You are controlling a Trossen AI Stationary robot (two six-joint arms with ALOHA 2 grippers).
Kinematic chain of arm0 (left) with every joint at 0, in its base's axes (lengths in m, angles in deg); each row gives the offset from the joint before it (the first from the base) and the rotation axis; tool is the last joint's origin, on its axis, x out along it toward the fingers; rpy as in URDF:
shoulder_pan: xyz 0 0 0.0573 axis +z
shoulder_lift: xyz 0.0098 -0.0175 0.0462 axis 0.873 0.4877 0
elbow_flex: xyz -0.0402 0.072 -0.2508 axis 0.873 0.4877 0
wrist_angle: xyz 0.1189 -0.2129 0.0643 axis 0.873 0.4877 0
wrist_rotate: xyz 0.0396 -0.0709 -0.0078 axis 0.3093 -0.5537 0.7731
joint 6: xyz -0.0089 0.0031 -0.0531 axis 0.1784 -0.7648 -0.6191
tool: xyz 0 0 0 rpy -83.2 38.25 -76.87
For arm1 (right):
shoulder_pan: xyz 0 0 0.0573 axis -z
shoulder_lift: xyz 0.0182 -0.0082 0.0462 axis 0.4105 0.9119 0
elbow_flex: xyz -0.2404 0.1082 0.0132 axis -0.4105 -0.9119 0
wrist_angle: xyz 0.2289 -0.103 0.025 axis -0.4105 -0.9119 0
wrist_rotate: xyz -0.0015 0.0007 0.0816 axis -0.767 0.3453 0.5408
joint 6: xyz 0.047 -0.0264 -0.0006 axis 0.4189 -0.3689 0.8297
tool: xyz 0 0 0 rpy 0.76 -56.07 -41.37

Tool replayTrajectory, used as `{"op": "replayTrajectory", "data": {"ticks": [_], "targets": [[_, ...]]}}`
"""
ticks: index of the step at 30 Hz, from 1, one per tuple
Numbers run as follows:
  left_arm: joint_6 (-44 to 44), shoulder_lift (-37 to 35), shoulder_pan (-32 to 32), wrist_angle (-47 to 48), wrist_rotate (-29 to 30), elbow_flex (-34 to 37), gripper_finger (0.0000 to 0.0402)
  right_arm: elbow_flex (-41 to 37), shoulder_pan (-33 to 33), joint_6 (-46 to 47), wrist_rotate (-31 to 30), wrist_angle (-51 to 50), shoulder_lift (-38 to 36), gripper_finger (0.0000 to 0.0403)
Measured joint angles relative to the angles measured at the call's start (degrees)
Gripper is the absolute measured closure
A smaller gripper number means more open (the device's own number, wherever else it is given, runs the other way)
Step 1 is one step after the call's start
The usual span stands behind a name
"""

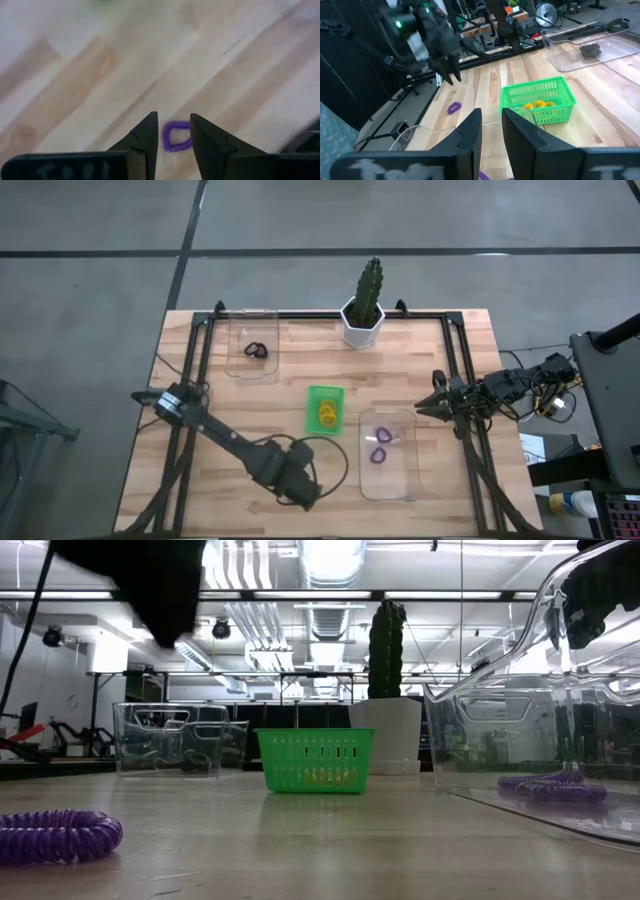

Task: Sort spring keychains
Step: Put the purple spring keychain into the bottom transparent bin

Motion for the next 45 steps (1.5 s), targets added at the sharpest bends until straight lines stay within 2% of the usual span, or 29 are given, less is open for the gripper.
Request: {"op": "replayTrajectory", "data": {"ticks": [9,25,36,45], "targets": [[-5.1,0.0,-3.1,-9.8,-4.0,11.1,0.0296,0.0,0.0,0.0,0.4,0.0,0.0,0.0321],[-10.2,0.0,-4.4,-20.3,-4.1,18.7,0.0296,0.0,0.0,0.3,0.4,0.1,0.0,0.0331],[-11.6,0.6,-4.4,-23.3,-5.8,22.7,0.0296,0.0,0.0,0.4,0.4,0.2,0.0,0.0328],[-12.2,3.0,-3.9,-18.7,-6.2,22.7,0.0301,0.0,0.0,0.4,0.4,0.4,0.1,0.0331]]}}
